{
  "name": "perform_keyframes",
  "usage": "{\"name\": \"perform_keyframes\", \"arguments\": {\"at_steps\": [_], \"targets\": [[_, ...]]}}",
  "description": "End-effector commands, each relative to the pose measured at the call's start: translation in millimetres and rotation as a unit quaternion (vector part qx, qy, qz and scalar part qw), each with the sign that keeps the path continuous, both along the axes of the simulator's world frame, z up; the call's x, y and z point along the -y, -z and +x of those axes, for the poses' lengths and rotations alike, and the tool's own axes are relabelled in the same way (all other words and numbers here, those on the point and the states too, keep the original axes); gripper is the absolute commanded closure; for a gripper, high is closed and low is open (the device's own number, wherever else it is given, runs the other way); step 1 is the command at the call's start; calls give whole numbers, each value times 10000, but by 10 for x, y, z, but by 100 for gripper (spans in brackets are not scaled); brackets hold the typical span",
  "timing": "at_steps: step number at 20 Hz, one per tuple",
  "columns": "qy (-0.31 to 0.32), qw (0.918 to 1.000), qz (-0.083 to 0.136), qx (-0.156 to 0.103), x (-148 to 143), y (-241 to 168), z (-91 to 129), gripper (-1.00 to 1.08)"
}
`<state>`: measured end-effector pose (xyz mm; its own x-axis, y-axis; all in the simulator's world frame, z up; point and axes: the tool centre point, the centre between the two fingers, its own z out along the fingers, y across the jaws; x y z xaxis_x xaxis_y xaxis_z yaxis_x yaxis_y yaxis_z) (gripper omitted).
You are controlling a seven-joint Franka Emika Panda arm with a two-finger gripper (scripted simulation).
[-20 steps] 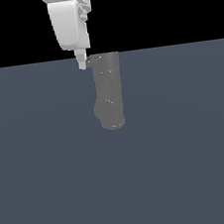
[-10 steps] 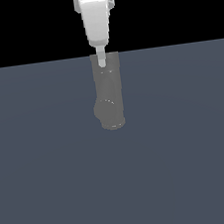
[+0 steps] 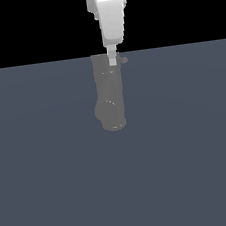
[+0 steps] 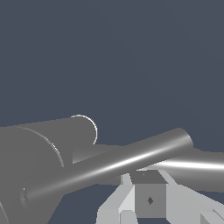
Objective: Turn on the faucet by rotating a designated handle.
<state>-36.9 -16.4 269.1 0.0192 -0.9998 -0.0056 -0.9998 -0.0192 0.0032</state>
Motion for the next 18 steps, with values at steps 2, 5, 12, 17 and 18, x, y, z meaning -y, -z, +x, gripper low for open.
{"name": "perform_keyframes", "arguments": {"at_steps": [2, 5, 12, 17, 18], "targets": [[80, 10000, -8, 12, 146, 1, 67, 108], [99, 9999, -10, 12, 215, 0, 118, 108], [142, 9999, -13, 13, 373, 0, 232, 108], [171, 9999, -16, 14, 484, 0, 312, 108], [177, 9998, -16, 14, 507, 0, 328, 108]]}}
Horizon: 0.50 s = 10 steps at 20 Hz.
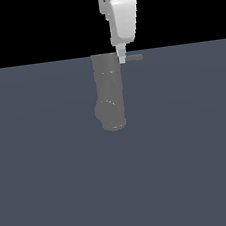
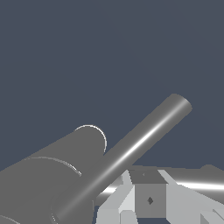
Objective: Turn on the faucet by rotating a designated handle.
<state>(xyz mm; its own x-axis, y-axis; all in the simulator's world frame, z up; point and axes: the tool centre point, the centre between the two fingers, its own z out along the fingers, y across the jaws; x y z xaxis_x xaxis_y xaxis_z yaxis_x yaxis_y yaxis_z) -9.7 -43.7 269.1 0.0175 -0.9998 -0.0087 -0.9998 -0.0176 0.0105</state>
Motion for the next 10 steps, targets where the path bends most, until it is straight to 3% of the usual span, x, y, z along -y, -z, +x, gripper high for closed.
{"name": "perform_keyframes", "arguments": {"at_steps": [1, 10], "targets": [[175, 9998, -32, 51, 255, 0, 72, 108], [230, 9997, -36, 51, 457, -1, 212, 108]]}}
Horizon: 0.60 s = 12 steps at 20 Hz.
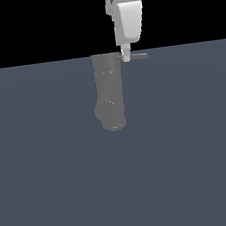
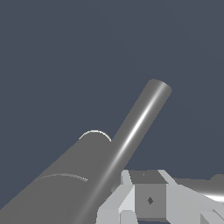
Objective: Turn on the faucet by rotating a designated handle.
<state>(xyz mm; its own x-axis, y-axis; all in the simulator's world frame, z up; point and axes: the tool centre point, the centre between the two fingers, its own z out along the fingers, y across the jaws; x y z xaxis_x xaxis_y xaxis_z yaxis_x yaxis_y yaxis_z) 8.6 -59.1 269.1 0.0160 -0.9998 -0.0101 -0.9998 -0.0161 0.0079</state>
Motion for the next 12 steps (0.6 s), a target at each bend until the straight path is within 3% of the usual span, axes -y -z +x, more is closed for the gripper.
{"name": "perform_keyframes", "arguments": {"at_steps": [1, 12], "targets": [[228, 9997, -44, 38, 326, -2, 45, 108], [296, 9995, -50, 39, 576, -4, 215, 108]]}}
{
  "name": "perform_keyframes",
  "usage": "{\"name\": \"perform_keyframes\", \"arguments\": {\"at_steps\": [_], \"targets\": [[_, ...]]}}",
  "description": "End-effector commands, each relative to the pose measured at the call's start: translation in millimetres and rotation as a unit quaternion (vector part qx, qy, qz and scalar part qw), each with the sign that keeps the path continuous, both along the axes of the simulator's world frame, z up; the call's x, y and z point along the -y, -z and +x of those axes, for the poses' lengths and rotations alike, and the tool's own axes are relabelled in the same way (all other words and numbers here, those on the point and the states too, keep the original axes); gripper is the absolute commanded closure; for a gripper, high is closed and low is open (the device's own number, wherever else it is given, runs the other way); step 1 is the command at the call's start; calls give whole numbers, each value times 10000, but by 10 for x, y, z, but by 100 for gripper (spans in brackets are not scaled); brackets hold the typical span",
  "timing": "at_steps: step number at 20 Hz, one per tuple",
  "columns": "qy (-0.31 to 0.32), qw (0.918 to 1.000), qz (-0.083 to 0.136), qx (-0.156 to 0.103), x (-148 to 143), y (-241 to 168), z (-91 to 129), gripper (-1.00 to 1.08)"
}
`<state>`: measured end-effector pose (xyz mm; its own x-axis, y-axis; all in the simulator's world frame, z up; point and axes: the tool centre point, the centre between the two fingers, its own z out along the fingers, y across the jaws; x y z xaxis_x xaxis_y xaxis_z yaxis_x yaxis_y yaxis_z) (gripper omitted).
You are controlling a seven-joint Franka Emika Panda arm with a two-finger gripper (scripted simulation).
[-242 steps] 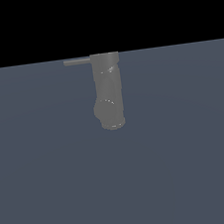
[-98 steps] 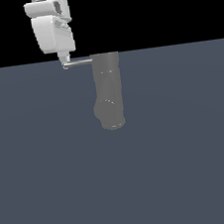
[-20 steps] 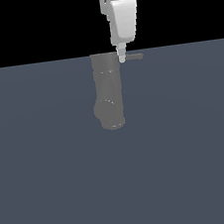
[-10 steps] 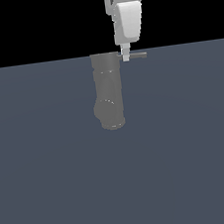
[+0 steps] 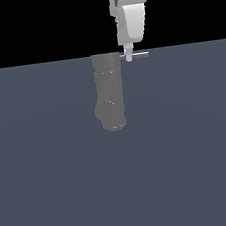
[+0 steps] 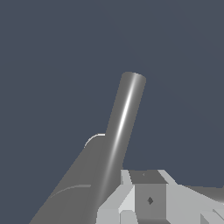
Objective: Turn on the faucet by rotating a designated handle.
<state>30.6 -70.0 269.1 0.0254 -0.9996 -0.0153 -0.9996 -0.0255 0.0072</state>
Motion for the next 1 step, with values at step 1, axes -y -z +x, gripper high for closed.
{"name": "perform_keyframes", "arguments": {"at_steps": [1], "targets": [[343, 9994, -75, 35, 468, -3, -5, 108]]}}
